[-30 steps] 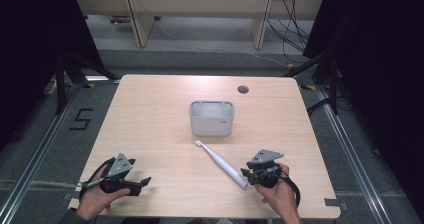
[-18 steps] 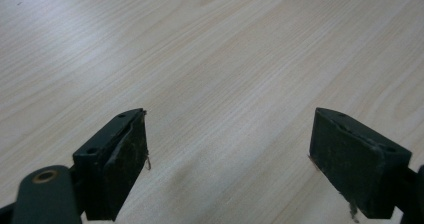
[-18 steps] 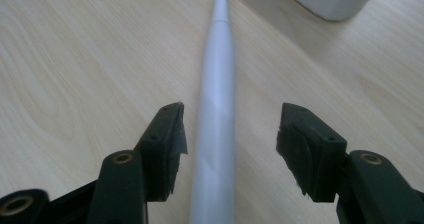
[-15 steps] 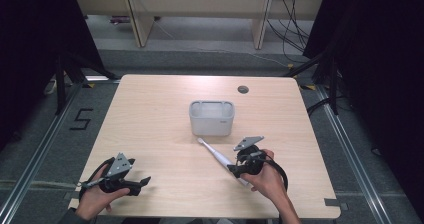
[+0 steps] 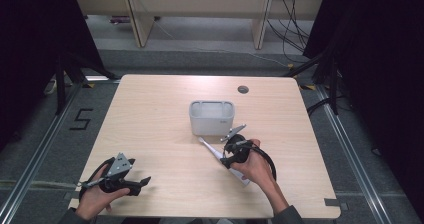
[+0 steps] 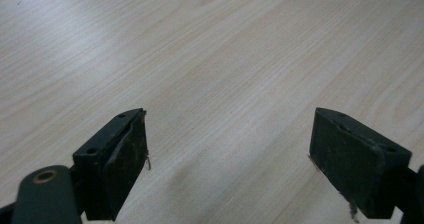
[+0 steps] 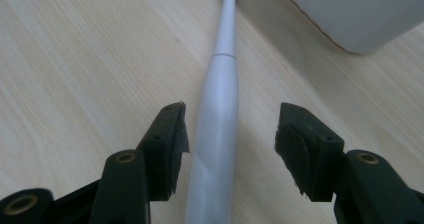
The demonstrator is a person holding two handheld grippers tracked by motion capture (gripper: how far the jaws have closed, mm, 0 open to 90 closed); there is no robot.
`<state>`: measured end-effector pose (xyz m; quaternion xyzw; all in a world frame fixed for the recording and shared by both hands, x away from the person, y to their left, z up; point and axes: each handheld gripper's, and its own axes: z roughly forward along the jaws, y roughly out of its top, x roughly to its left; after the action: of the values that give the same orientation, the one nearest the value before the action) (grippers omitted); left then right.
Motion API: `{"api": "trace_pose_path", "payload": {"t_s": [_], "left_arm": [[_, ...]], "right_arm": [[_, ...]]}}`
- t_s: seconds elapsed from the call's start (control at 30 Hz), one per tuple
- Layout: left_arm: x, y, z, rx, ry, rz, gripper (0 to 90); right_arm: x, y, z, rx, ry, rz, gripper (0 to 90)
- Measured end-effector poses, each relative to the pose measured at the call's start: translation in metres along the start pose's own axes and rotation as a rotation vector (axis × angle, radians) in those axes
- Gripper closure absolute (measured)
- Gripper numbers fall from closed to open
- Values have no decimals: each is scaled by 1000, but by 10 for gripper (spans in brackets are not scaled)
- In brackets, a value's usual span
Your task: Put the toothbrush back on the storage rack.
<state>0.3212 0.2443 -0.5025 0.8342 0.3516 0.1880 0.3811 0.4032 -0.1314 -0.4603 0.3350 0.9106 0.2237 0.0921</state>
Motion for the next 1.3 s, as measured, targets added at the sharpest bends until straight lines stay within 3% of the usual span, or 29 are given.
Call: {"api": "trace_pose_path", "payload": {"t_s": [0.53,0.6,0.7,0.73,0.77,0.93,0.97,1.23,1.27,1.3], "left_arm": [[0,0,0,-1,1,0,152],[0,0,0,-1,-5,-2,152],[0,0,0,0,-2,-1,152],[2,0,-1,15,3,14,151],[2,0,0,14,6,12,152],[0,0,0,-2,1,-1,152],[0,0,0,0,1,0,152],[2,0,-1,16,7,15,152],[0,0,0,4,-3,1,151],[0,0,0,-1,2,-1,152]], "right_arm": [[1,21,21,142,11,-60,522],[2,21,22,159,16,-45,537],[0,21,25,179,14,-62,558],[2,21,25,195,14,-29,558],[-1,21,27,194,21,-59,569],[-3,21,29,217,18,-84,601],[0,21,30,226,29,-31,607],[1,27,32,270,36,-79,633],[2,27,33,274,33,-66,635],[0,28,34,285,40,-87,637]]}}
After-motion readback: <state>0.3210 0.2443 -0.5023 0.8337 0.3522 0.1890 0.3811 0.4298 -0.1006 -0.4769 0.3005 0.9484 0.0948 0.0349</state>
